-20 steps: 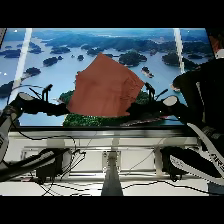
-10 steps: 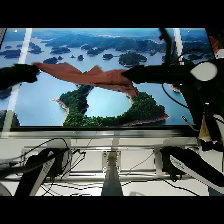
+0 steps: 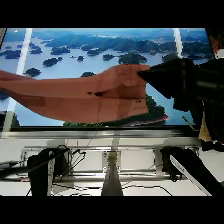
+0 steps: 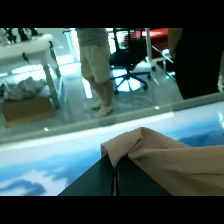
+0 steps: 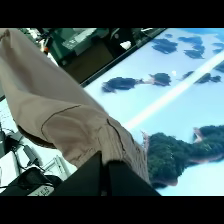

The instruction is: Fold the clothes and pants, and hang the long-sleeved shirts on hangers.

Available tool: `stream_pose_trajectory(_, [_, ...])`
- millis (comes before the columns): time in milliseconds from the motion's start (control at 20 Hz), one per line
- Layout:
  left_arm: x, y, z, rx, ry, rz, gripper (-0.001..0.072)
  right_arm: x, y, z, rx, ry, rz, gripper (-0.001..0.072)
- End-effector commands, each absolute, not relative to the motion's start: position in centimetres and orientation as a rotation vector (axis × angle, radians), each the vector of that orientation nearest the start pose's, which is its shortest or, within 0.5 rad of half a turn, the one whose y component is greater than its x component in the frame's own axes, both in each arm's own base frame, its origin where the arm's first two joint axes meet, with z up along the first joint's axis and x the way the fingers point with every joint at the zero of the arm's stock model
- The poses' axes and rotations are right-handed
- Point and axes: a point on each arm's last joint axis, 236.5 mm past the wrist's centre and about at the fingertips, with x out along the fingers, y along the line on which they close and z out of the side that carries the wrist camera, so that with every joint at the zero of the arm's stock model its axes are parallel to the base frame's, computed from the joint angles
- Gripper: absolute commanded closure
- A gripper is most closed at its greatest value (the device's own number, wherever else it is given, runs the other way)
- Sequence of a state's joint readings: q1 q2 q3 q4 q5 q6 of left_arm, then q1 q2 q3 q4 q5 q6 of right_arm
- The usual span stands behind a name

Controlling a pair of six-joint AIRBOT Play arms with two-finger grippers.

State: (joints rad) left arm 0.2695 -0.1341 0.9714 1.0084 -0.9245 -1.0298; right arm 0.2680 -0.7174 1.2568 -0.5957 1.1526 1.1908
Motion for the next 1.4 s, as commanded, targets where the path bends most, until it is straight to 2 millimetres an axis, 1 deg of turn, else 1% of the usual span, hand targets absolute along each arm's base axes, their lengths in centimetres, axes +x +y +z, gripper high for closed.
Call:
stream_pose_trajectory(0, [21.8, -4.7, 28.0, 0.071, 0.16, -0.193, 0.0706, 24.3, 22.9, 29.4, 0.289, 0.567, 0.922, 0.0698])
stream_pose_trajectory(100, [26.0, -3.8, 22.2, -0.051, 0.289, -0.203, 0.0706, 28.2, 22.6, 24.9, 0.408, 0.647, 0.81, 0.0698])
stream_pose_trajectory(200, [29.9, -3.6, 16.6, -0.21, 0.406, -0.215, 0.0705, 32.4, 22.0, 19.6, 0.518, 0.703, 0.678, 0.0698])
stream_pose_trajectory(250, [31.7, -3.9, 13.7, -0.248, 0.476, -0.235, 0.0705, 34.4, 21.6, 16.6, 0.548, 0.725, 0.611, 0.0698])
stream_pose_trajectory(350, [34.6, -5.1, 8.4, -0.28, 0.614, -0.262, 0.0706, 37.5, 20.7, 11.2, 0.573, 0.773, 0.5, 0.0697])
stream_pose_trajectory(400, [35.7, -5.9, 5.9, -0.288, 0.672, -0.27, 0.0706, 38.6, 20.4, 9.1, 0.571, 0.799, 0.465, 0.0698])
stream_pose_trajectory(450, [36.2, -7.5, 3.5, -0.291, 0.742, -0.302, 0.0706, 39.5, 20.4, 7.2, 0.574, 0.831, 0.438, 0.0698])
stream_pose_trajectory(500, [36.0, -9.4, 1.6, -0.284, 0.811, -0.348, 0.0706, 39.9, 20.3, 5.6, 0.569, 0.865, 0.422, 0.0698])
stream_pose_trajectory(550, [35.5, -11.3, 0.1, -0.273, 0.873, -0.4, 0.0706, 40.0, 20.1, 4.2, 0.56, 0.907, 0.412, 0.0698])
stream_pose_trajectory(650, [33.9, -14.2, -1.6, -0.246, 0.958, -0.488, 0.0706, 39.7, 18.4, 2.3, 0.533, 0.978, 0.387, 0.0698])
stream_pose_trajectory(750, [31.7, -15.6, -2.5, -0.24, 1.049, -0.535, 0.0706, 38.6, 15.6, 0.7, 0.483, 1.066, 0.355, 0.0698])
stream_pose_trajectory(850, [28.6, -16.7, -3.1, -0.285, 1.178, -0.589, 0.0706, 35.7, 12.8, -1.0, 0.452, 1.222, 0.337, 0.0698])
stream_pose_trajectory(950, [25.4, -17.4, -3.5, -0.316, 1.309, -0.642, 0.0706, 31.7, 10.2, -2.6, 0.392, 1.405, 0.323, 0.0698])
stream_pose_trajectory(1000, [24.1, -17.7, -3.5, -0.319, 1.354, -0.668, 0.0707, 29.7, 9.1, -3.1, 0.35, 1.491, 0.316, 0.0698])
stream_pose_trajectory(1050, [23.4, -17.8, -3.7, -0.315, 1.376, -0.682, 0.0706, 28.1, 8.5, -3.5, 0.311, 1.56, 0.314, 0.0698])
stream_pose_trajectory(1100, [23.0, -18.1, -4.0, -0.311, 1.386, -0.689, 0.0706, 27.2, 8.2, -3.7, 0.296, 1.598, 0.315, 0.0698])
stream_pose_trajectory(1200, [22.5, -18.8, -4.5, -0.297, 1.386, -0.701, 0.0704, 26.7, 8.3, -4.1, 0.301, 1.613, 0.315, 0.0686])
stream_pose_trajectory(1250, [22.3, -19.4, -4.6, -0.288, 1.379, -0.711, 0.0674, 26.9, 8.1, -4.5, 0.295, 1.602, 0.305, 0.0508])
stream_pose_trajectory(1300, [22.2, -20.1, -4.7, -0.28, 1.366, -0.722, 0.0514, 27.1, 7.9, -4.8, 0.284, 1.588, 0.299, 0.0231])
stream_pose_trajectory(1350, [22.3, -20.9, -4.7, -0.262, 1.346, -0.732, 0.0194, 27.7, 7.5, -5.1, 0.273, 1.563, 0.283, 0.0067])
